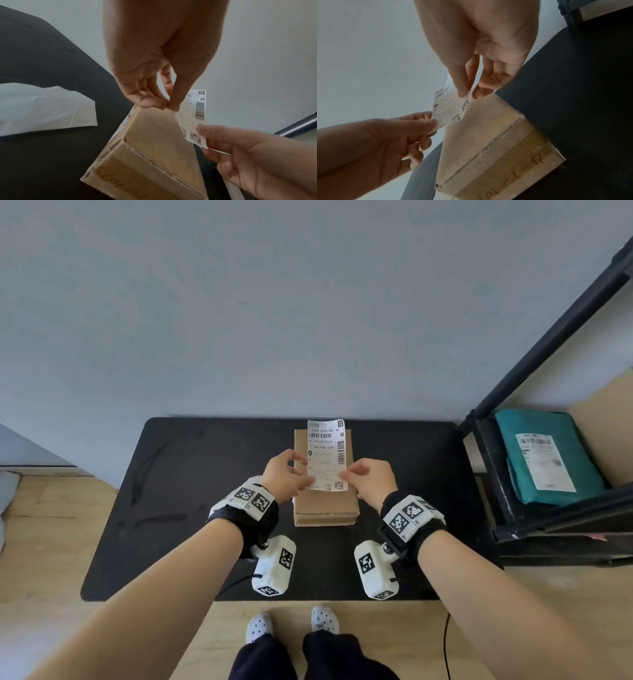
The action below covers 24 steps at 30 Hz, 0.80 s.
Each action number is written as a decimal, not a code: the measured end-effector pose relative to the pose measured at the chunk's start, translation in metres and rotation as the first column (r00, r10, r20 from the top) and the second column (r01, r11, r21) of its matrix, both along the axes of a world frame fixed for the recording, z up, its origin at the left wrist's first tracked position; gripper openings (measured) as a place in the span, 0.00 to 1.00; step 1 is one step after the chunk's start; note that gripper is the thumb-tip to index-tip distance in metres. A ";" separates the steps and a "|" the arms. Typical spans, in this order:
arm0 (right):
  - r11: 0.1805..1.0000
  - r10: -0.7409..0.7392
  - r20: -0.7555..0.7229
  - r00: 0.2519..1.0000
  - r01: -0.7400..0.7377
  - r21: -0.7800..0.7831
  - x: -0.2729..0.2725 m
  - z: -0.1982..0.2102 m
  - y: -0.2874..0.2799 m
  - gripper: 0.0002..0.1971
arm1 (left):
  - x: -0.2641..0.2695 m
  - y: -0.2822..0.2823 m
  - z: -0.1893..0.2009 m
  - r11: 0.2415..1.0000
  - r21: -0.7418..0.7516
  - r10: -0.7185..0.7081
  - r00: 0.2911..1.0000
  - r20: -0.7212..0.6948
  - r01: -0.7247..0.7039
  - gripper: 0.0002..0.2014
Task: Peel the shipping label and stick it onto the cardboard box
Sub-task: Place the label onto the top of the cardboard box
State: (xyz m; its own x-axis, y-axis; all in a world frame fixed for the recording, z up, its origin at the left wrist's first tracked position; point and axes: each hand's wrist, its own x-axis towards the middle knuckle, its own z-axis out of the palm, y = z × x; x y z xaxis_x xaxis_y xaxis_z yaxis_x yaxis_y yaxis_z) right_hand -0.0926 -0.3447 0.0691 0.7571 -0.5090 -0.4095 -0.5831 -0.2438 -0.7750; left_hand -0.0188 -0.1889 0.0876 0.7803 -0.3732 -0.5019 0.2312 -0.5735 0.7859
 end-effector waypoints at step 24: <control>0.987 -0.012 -0.130 0.991 -0.009 -0.157 0.005 -0.015 0.005 0.16 | -0.011 -0.009 0.005 0.941 0.337 0.018 0.998 0.061 -0.037 0.22</control>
State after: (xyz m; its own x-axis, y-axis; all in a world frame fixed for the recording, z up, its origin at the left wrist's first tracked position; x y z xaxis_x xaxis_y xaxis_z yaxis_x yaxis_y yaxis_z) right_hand -0.0879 -0.3402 0.0538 0.7017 -0.5759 -0.4195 -0.6771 -0.3557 -0.6442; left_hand -0.0298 -0.1981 0.0928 0.8181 -0.1675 -0.5501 0.2118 -0.8015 0.5592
